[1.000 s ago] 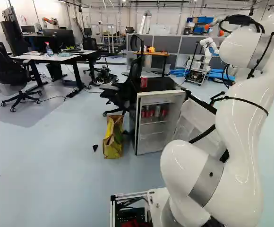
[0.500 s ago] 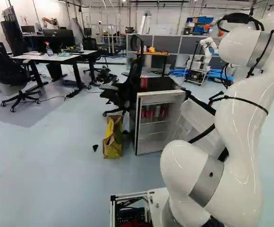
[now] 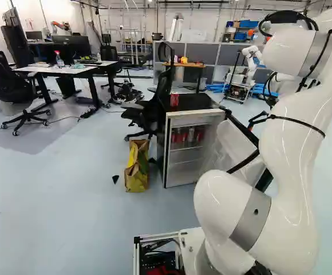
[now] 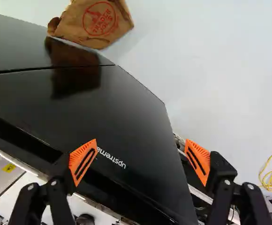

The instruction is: Grab a drink from the fridge

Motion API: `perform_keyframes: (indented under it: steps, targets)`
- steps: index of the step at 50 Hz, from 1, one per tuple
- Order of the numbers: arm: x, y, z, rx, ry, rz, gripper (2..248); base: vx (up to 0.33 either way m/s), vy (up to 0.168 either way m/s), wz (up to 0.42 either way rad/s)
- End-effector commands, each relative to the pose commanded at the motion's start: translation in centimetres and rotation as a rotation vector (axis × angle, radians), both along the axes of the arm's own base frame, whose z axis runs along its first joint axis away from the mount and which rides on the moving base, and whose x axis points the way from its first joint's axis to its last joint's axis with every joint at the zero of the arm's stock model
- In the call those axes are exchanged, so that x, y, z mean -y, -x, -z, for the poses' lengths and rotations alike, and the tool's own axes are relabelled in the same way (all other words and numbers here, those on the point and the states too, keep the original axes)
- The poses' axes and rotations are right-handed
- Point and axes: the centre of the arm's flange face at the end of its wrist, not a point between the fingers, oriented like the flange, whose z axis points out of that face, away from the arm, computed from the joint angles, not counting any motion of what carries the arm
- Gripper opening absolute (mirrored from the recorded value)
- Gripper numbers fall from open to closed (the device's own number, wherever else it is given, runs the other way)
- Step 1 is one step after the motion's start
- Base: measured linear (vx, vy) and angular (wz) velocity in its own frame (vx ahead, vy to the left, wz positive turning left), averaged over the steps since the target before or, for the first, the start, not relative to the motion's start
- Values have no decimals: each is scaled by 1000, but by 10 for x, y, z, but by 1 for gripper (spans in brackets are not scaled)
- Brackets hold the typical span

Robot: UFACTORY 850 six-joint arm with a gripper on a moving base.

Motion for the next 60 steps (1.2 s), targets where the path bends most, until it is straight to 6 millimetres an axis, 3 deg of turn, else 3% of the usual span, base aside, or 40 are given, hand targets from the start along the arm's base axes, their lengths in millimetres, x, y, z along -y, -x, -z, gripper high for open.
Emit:
perform_keyframes:
  steps: [60]
  targets:
    - [-90, 9, 4, -59, -63, -89, 247, 0, 0, 0]
